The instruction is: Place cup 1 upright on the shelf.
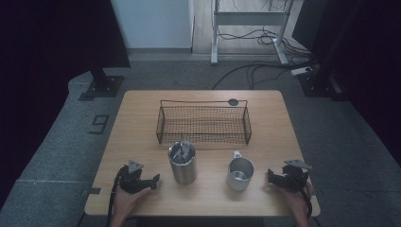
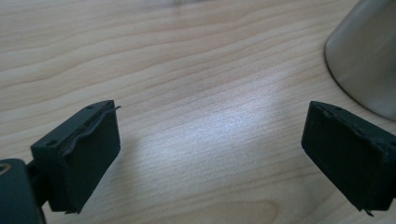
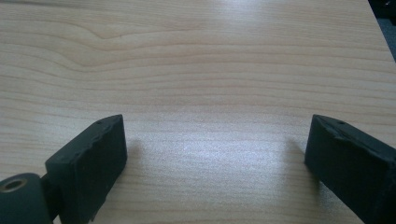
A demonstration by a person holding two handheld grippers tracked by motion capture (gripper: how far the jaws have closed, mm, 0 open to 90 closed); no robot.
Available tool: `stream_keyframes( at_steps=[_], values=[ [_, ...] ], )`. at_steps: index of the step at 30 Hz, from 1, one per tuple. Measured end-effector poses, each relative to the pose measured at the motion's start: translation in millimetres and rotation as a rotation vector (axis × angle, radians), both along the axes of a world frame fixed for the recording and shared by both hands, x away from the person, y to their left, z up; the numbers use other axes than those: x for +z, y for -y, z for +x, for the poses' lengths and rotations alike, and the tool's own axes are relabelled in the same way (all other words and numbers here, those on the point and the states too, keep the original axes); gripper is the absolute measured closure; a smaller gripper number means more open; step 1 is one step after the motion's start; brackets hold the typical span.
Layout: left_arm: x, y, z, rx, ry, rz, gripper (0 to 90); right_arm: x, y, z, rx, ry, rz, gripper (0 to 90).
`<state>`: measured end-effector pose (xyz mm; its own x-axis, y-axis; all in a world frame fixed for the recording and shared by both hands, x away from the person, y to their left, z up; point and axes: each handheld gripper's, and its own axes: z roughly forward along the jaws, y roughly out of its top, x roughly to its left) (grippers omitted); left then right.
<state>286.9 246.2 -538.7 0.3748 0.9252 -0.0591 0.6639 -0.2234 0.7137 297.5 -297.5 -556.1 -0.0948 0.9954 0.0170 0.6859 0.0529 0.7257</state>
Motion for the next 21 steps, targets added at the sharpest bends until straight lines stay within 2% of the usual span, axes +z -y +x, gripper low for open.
stream_keyframes(
  at_steps=[4, 9, 13, 18, 21],
  values=[
    [4.6, -2.5, -5.3, 0.008, 0.023, -0.02, 6.3, 0.1, 0.1, -0.3, -0.004, 0.002, 0.003, 6.5],
    [15.9, 1.6, -15.8, 0.008, 0.081, -0.049, 8.8, 0.0, 0.4, -1.6, -0.007, 0.006, 0.001, 7.0],
    [21.0, 5.0, -19.3, 0.007, 0.097, -0.061, 11.6, 0.1, 0.4, -1.8, -0.008, 0.005, 0.002, 7.1],
    [30.1, 14.2, -24.8, -0.02, 0.095, -0.076, 11.6, 0.2, 0.3, -2.7, -0.015, 0.007, 0.004, 8.1],
    [37.3, 21.3, -28.8, -0.047, 0.108, -0.09, 11.1, 0.2, 0.3, -3.2, -0.013, 0.007, 0.005, 8.4]
  ],
)
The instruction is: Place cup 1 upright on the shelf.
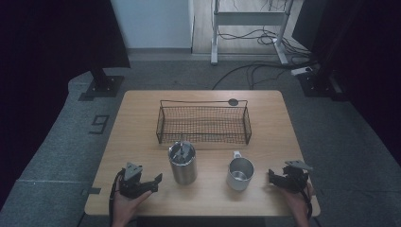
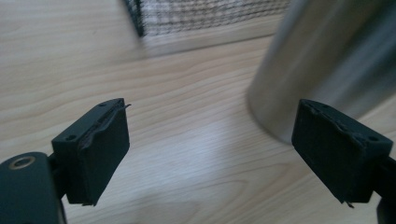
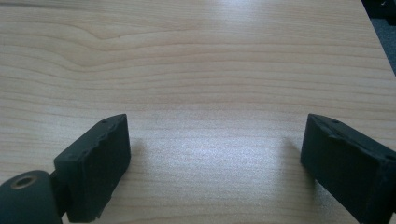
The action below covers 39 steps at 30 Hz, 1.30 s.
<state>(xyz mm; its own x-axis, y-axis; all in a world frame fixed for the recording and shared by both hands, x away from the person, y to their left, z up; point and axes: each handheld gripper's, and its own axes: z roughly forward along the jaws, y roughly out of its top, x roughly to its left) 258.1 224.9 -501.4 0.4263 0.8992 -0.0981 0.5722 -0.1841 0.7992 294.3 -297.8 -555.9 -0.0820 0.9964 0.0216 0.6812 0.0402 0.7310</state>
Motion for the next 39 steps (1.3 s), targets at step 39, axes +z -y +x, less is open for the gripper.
stream_keyframes(
  at_steps=[39],
  values=[
    [18.1, 75.2, 13.7, -0.158, 0.072, -0.021, 0.0, 0.0, 0.4, -3.6, -0.01, 0.007, -0.003, 10.2]
  ],
)
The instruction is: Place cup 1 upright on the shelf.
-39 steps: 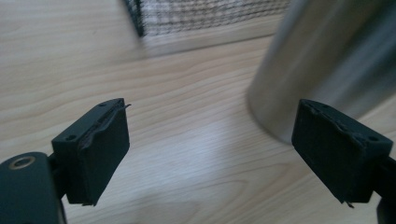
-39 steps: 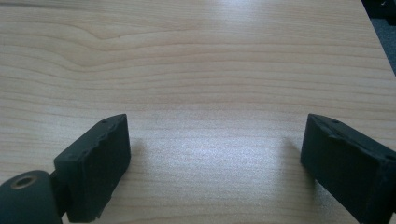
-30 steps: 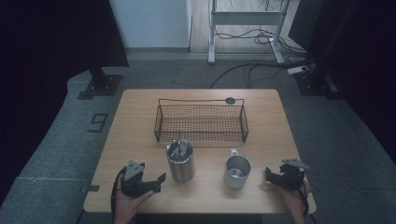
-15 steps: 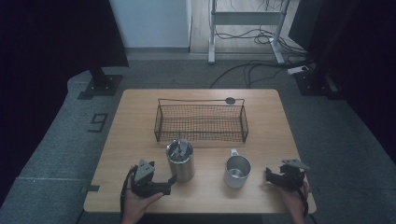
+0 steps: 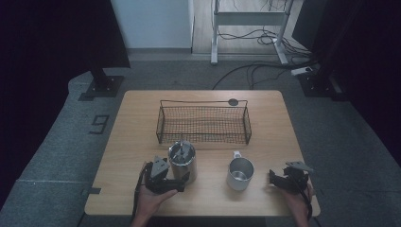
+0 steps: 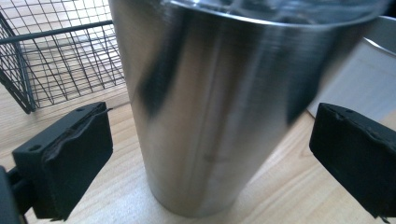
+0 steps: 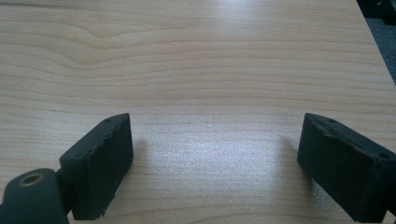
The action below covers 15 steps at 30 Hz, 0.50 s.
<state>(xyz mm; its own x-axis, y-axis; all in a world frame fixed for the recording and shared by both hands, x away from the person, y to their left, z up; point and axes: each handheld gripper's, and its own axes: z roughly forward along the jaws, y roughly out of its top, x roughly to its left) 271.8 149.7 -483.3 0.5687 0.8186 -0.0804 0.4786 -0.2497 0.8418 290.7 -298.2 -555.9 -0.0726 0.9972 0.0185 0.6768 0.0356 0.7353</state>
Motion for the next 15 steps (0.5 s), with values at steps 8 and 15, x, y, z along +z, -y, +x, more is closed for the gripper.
stream_keyframes(
  at_steps=[8, 15],
  values=[
    [-3.3, 10.3, 10.6, 0.009, 0.022, -0.011, 0.0, 0.0, 0.2, -0.1, 0.0, 0.001, 0.001, 10.4],
    [-5.2, 18.3, 19.3, 0.008, 0.035, -0.019, 0.0, 0.1, 0.6, -0.4, 0.0, 0.001, 0.001, 10.6]
  ],
)
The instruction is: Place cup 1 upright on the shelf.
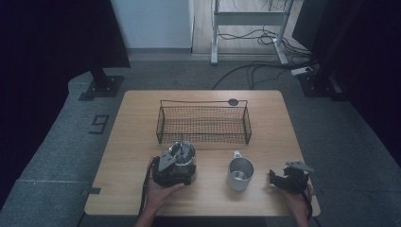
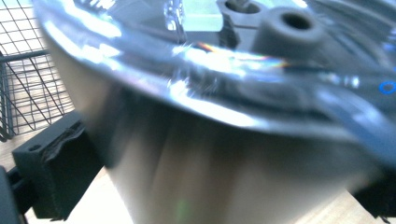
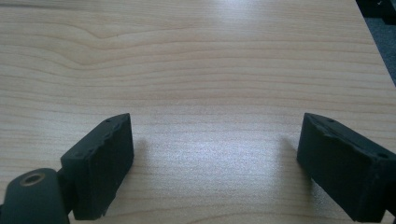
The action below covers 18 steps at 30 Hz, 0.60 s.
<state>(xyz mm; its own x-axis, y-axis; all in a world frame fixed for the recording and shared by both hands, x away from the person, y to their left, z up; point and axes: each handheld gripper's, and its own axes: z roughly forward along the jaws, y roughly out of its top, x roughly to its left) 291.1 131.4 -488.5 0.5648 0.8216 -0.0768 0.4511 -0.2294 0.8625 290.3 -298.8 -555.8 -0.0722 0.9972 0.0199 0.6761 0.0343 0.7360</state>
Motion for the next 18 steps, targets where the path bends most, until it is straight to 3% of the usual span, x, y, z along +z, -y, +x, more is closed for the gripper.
stream_keyframes(
  at_steps=[5, 9, 18],
  values=[
    [-2.7, 1.6, 3.9, 0.001, 0.005, -0.006, 1.6, -0.1, -0.2, 0.0, -0.001, 0.0, -0.002, 10.7],
    [-3.5, 1.2, 3.9, -0.005, 0.033, 0.006, 3.1, -0.1, -0.2, -0.2, -0.003, 0.001, -0.002, 10.7],
    [-2.1, 0.2, 3.4, -0.02, 0.043, 0.024, 3.7, 0.0, 0.1, -0.2, -0.003, 0.0, 0.002, 10.8]
  ],
)
